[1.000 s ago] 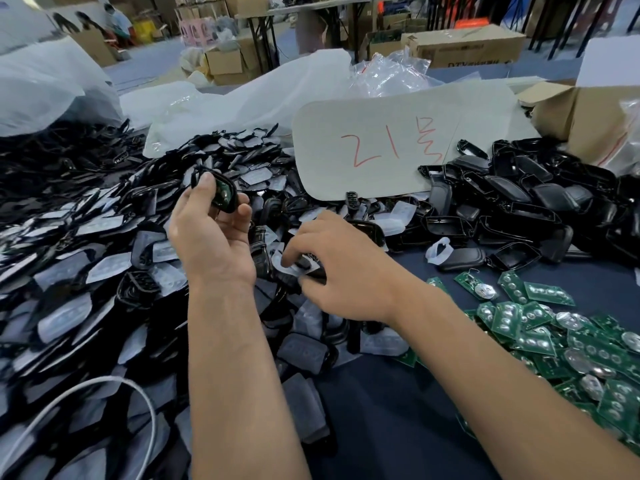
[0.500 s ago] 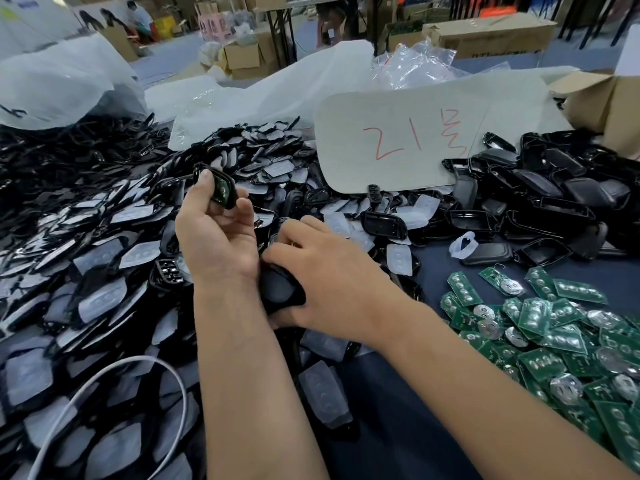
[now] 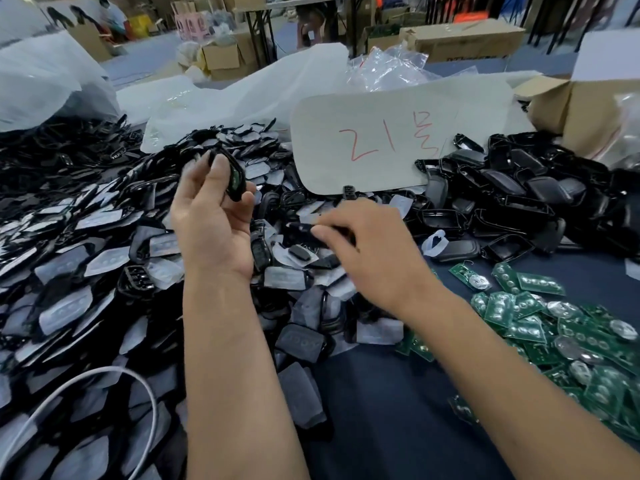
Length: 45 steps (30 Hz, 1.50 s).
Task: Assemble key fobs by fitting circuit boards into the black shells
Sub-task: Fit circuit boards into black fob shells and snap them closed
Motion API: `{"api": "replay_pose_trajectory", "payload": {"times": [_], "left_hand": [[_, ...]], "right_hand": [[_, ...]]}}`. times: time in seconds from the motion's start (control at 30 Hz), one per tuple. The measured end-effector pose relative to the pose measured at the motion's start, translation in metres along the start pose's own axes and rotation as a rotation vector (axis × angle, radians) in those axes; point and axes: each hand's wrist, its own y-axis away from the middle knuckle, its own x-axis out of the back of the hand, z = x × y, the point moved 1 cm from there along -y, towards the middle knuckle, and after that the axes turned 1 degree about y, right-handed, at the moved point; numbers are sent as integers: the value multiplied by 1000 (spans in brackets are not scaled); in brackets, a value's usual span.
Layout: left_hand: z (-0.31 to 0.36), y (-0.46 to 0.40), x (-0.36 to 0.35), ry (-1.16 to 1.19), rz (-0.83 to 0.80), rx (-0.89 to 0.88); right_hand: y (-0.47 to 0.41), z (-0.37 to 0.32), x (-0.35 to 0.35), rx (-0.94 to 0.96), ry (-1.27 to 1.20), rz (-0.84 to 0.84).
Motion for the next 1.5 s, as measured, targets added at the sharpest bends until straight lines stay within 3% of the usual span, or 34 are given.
{"api": "replay_pose_trajectory", "payload": {"times": [0.17, 0.27, 0.4, 0.6, 0.77, 0.97, 1.27, 1.5], "left_hand": [[-53, 27, -57, -382, -372, 68], [-100, 54, -82, -639, -540, 182], [-142, 82, -95, -952, -682, 130], [-156, 96, -98, -1114, -723, -93], [-151, 93, -95, -985, -653, -146], [-148, 93, -98, -630, -601, 60], [-143, 93, -99, -503, -621, 258], [-139, 95, -103, -465, -691, 296]], "right_hand": [[20, 63, 61, -464, -469, 353], [37, 97, 92, -650, -568, 466], [51, 118, 107, -757, -726, 429], [57, 122, 111, -714, -853, 430], [60, 127, 112, -694, -809, 441], [59, 125, 109, -622, -820, 328], [61, 121, 106, -548, -1037, 387], [58, 120, 106, -468, -1164, 392]]}}
